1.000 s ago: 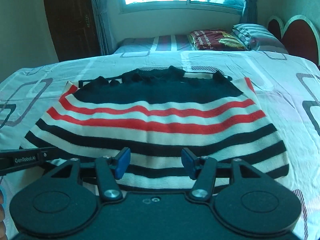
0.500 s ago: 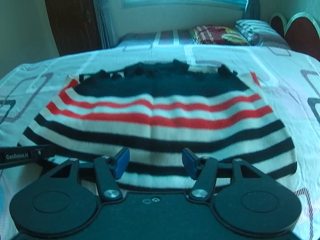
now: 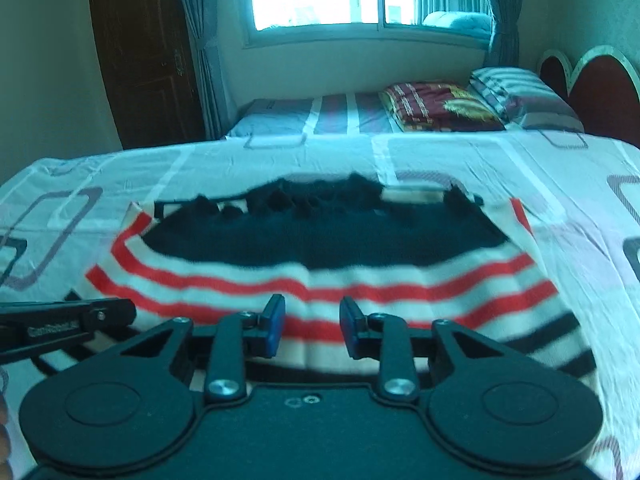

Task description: Fold small clothes

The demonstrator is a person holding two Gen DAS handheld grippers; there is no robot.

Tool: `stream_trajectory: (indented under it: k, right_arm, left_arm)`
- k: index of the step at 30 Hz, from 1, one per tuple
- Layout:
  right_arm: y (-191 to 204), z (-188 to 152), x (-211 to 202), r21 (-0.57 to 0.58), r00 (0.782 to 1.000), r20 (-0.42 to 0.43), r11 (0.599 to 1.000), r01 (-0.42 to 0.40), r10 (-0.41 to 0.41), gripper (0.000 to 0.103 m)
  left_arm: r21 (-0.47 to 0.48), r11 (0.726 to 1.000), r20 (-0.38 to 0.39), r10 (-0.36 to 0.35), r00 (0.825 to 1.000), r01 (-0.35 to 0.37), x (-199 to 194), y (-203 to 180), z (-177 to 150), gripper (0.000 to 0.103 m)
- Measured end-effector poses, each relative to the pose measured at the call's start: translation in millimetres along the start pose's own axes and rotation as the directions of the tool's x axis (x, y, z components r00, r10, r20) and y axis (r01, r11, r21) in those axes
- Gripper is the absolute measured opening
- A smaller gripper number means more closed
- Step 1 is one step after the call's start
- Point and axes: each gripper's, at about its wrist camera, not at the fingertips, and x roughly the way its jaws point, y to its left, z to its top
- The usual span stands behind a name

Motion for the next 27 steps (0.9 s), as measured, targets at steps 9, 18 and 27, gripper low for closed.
stream_trajectory:
  k: [9, 18, 27]
  right_arm:
    - [0, -9, 33, -0.003, 0.995, -0.1, 1.0, -0.014, 0.014, 0.029]
    - [3, -8, 27, 0.025, 0.996, -0.061, 0.998, -0.056, 0.058, 0.032]
    - [15, -9, 34, 0.005, 0.991, -0.101, 0.997, -0.083, 0.083, 0.034]
  left_arm:
    - [-0.035, 0.998, -0.02, 0.044, 0.999, -0.045, 35, 32, -11, 0.003]
    - [-0.051, 0.998, -0.019, 0.046, 0.999, -0.047, 23, 24, -5, 0.003]
    - [-0.028, 0.997, -0.037, 0.072, 0.997, -0.073, 23, 26, -8, 0.003]
